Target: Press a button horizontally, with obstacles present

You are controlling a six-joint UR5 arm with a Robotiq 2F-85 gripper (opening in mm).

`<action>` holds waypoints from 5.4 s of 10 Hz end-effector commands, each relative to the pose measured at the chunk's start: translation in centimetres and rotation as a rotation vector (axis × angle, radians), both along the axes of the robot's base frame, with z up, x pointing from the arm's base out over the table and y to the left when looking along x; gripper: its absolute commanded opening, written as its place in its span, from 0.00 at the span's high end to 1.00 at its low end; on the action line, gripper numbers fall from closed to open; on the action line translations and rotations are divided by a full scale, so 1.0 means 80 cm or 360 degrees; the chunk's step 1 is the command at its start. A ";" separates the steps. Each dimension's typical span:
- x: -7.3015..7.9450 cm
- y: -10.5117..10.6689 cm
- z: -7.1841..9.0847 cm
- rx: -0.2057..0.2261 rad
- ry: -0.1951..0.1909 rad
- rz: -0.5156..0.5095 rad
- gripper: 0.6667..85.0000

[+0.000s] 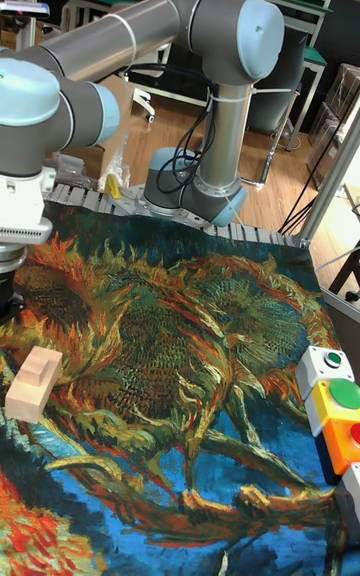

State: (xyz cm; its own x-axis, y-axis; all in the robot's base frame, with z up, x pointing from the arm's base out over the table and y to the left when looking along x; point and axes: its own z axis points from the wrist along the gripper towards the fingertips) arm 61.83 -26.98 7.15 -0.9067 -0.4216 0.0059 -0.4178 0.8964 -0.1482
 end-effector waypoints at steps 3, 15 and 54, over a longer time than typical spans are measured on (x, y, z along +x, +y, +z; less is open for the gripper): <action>0.010 -0.001 -0.010 0.0014 -0.0017 0.0003 0.99; 0.017 0.010 -0.034 0.0018 -0.0048 0.0012 0.99; 0.005 -0.022 -0.047 -0.0188 -0.0041 0.0178 0.99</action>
